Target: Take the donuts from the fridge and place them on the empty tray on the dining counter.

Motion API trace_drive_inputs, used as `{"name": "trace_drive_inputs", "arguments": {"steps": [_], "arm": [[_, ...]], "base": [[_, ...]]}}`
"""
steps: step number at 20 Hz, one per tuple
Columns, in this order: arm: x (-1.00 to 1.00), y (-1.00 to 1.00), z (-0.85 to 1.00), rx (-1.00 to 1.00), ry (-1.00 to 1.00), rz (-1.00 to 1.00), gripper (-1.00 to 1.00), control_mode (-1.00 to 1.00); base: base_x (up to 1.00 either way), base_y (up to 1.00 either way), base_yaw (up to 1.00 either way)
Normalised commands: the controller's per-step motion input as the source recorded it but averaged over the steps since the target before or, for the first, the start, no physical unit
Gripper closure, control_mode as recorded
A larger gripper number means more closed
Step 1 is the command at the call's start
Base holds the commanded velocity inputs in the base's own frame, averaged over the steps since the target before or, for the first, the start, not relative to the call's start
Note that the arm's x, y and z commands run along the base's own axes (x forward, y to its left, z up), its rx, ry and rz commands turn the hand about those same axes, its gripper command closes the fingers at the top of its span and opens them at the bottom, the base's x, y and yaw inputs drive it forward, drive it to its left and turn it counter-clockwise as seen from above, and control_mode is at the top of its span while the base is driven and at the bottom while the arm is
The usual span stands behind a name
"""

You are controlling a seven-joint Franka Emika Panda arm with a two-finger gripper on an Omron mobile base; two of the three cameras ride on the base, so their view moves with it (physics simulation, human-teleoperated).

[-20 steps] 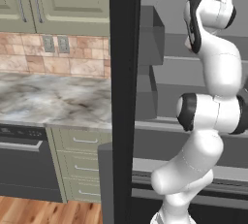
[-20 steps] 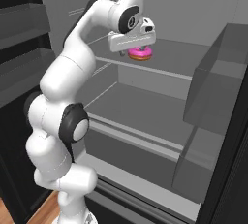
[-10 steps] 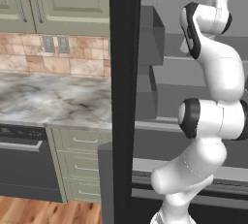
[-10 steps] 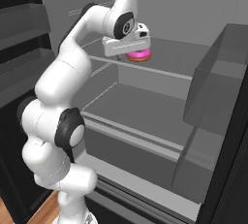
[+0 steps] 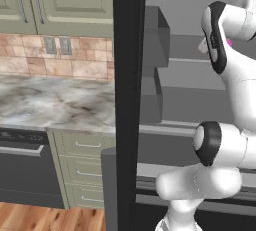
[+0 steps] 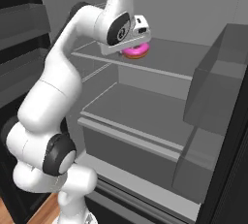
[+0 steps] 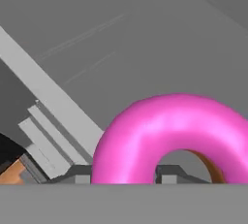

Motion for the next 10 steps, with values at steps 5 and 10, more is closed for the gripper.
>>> {"name": "trace_drive_inputs", "arguments": {"steps": [5, 10], "arm": [[-1.00, 0.04, 0.05, -0.14, -0.72, -0.04, 1.00, -1.00], [-1.00, 0.16, 0.20, -0.18, -0.65, -0.12, 1.00, -1.00]], "base": [[0.00, 0.00, 0.00], [0.00, 0.00, 0.00]]}}
